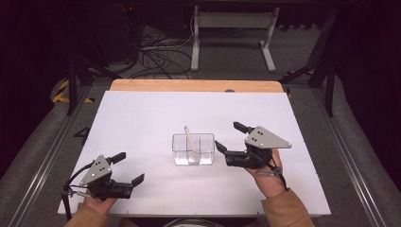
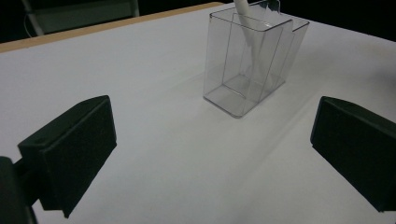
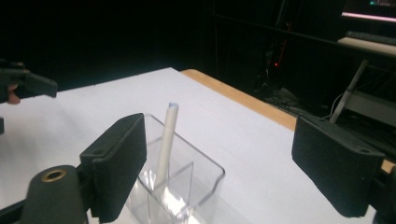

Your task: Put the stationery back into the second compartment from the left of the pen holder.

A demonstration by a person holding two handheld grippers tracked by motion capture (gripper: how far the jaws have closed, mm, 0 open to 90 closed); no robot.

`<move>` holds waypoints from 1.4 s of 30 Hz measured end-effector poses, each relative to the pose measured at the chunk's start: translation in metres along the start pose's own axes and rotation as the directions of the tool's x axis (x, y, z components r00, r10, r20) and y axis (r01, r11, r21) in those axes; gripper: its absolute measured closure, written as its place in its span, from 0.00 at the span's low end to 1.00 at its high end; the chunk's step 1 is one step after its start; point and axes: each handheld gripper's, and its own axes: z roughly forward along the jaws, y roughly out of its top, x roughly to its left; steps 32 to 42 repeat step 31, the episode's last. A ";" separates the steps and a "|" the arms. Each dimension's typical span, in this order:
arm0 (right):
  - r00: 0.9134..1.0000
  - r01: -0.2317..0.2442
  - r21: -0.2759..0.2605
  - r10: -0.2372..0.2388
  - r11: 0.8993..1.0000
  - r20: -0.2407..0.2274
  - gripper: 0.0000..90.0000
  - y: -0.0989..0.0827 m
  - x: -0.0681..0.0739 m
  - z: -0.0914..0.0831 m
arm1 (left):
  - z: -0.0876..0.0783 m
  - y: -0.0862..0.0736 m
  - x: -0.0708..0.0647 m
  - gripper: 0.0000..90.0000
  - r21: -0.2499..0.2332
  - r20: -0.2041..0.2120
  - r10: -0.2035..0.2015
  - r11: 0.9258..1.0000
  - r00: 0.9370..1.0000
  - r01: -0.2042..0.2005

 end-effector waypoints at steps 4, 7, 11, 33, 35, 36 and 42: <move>1.000 0.007 0.020 -0.007 1.000 0.004 0.20 -0.010 -0.007 -0.011 | 0.000 0.000 0.000 0.01 -0.002 0.000 -0.005 1.000 1.000 0.005; 1.000 0.012 0.006 -0.012 1.000 0.008 0.20 -0.018 -0.010 -0.020 | 0.000 0.000 0.000 0.01 -0.001 -0.002 -0.004 1.000 1.000 0.004; 1.000 -0.005 -0.007 0.005 1.000 0.009 0.18 -0.031 -0.016 -0.029 | 0.000 0.000 0.000 0.01 -0.002 -0.003 -0.006 1.000 1.000 0.006; 0.993 -0.108 0.143 0.113 0.984 -0.029 0.02 -0.119 -0.044 -0.048 | -0.003 0.003 0.001 0.01 -0.003 -0.015 0.023 1.000 1.000 -0.023; 0.993 -0.108 0.143 0.113 0.984 -0.029 0.02 -0.119 -0.044 -0.048 | -0.003 0.003 0.001 0.01 -0.003 -0.015 0.023 1.000 1.000 -0.023; 0.993 -0.108 0.143 0.113 0.984 -0.029 0.02 -0.119 -0.044 -0.048 | -0.003 0.003 0.001 0.01 -0.003 -0.015 0.023 1.000 1.000 -0.023; 0.993 -0.108 0.143 0.113 0.984 -0.029 0.02 -0.119 -0.044 -0.048 | -0.003 0.003 0.001 0.01 -0.003 -0.015 0.023 1.000 1.000 -0.023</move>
